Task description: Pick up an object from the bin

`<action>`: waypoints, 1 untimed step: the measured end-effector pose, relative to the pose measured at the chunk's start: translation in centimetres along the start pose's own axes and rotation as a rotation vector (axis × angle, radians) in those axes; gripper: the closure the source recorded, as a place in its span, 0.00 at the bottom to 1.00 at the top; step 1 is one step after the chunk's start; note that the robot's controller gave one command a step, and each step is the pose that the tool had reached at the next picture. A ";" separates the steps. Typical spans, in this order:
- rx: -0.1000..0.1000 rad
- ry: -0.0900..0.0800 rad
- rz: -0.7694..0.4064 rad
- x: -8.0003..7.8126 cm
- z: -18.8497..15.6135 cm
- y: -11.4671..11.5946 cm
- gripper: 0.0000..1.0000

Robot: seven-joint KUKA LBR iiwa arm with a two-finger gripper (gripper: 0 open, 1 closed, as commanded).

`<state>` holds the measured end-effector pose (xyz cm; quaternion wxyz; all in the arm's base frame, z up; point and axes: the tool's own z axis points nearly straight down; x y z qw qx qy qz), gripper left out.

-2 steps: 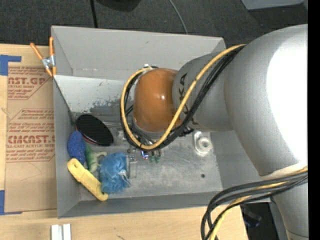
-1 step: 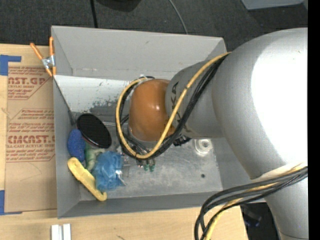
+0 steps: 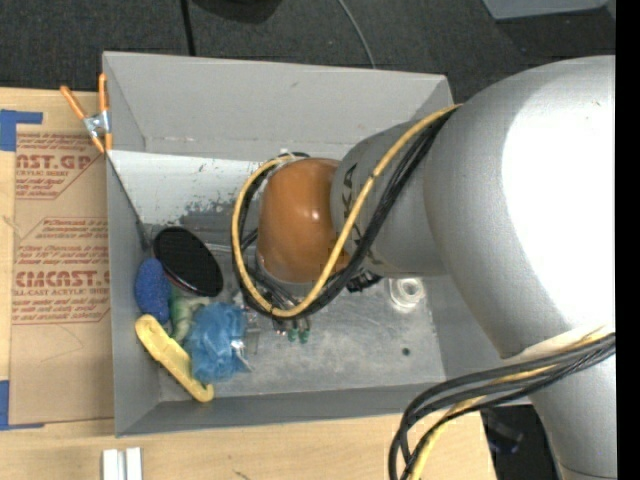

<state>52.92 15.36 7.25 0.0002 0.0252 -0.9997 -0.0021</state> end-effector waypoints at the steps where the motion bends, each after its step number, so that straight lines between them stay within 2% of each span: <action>1: 0.003 0.009 0.105 -2.3 -1.1 0.6 1.00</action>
Offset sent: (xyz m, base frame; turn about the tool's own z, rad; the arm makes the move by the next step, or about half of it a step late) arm 0.0336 -0.0021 0.0030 0.4349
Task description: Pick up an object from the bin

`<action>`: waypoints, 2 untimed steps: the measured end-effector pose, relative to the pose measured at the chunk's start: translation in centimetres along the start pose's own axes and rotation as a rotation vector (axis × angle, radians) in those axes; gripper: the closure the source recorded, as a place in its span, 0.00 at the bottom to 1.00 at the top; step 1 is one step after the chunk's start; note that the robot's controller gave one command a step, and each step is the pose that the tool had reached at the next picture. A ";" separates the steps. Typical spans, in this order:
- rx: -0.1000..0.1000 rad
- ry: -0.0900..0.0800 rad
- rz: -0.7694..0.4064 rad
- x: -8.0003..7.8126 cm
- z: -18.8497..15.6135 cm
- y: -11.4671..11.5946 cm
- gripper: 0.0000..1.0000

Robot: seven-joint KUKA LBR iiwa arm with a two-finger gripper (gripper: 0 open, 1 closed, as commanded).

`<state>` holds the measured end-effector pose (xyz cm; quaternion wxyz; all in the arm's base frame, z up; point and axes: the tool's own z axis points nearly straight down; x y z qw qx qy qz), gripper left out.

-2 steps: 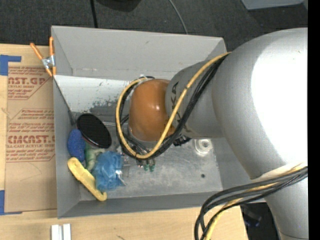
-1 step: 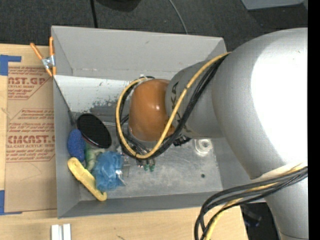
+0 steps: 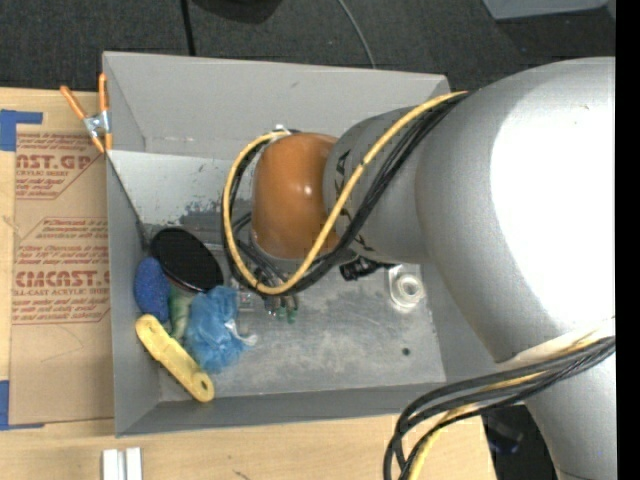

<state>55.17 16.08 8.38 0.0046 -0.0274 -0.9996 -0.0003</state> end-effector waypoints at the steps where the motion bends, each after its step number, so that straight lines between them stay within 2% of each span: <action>1: -0.003 -0.006 0.330 -1.1 0.9 -1.0 1.00; 2: -0.003 -0.007 0.329 -1.2 0.8 -1.0 1.00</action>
Offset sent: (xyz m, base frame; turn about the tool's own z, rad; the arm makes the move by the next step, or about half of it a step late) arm 0.0000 0.0000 0.0000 0.0000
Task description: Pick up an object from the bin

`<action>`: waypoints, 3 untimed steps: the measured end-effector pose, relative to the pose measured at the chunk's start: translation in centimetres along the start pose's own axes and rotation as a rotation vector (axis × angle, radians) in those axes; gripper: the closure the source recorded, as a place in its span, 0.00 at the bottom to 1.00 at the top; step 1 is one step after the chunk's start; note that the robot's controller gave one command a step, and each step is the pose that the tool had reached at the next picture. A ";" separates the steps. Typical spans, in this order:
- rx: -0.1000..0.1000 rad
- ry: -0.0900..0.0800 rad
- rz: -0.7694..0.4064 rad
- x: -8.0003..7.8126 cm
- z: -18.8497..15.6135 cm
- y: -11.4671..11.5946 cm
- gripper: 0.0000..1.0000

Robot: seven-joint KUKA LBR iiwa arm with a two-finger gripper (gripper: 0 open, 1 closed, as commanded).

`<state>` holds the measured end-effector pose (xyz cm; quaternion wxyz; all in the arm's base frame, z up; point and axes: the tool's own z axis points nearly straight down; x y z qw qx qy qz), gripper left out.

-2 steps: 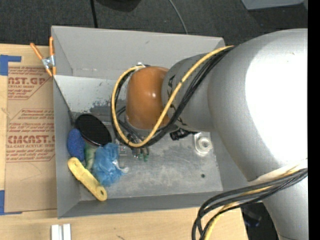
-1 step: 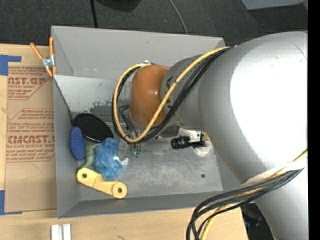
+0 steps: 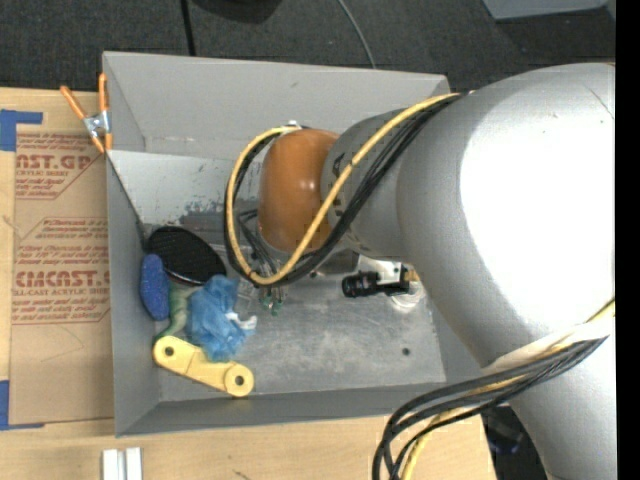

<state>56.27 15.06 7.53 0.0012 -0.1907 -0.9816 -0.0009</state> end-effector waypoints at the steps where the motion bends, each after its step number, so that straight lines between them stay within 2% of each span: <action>1: 0.000 0.000 0.000 0.0 0.0 0.0 1.00; 2: 0.010 0.001 0.120 3.8 0.6 1.9 1.00; 3: 0.010 0.001 0.120 3.8 0.6 1.9 1.00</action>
Offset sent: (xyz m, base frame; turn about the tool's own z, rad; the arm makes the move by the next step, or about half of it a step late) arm -0.0279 0.0364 -0.0053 0.1186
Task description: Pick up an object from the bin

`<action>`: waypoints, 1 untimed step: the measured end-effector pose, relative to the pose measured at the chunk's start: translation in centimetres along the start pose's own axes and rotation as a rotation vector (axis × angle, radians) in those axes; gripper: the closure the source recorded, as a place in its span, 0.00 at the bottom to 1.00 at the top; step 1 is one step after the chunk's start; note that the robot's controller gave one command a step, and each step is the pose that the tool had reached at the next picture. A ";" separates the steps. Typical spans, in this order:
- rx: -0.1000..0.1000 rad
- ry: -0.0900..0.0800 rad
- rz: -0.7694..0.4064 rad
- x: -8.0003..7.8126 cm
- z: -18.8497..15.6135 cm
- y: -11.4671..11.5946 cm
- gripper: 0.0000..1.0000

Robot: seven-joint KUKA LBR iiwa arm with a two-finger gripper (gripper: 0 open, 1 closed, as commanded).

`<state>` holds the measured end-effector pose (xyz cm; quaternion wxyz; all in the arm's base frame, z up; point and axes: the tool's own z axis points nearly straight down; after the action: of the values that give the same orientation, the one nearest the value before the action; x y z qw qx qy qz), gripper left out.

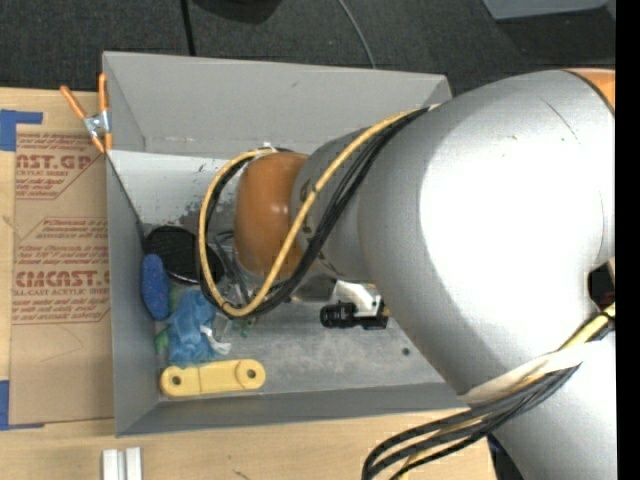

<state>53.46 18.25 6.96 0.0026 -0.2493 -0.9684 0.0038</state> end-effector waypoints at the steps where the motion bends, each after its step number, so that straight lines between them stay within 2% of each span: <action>1: 0.000 0.000 -0.001 0.0 0.0 0.0 1.00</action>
Offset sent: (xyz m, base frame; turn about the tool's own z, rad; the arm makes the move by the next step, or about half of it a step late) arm 0.0000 0.0000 0.0000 0.0000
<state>53.46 18.25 6.96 0.0026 -0.2490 -0.9685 0.0038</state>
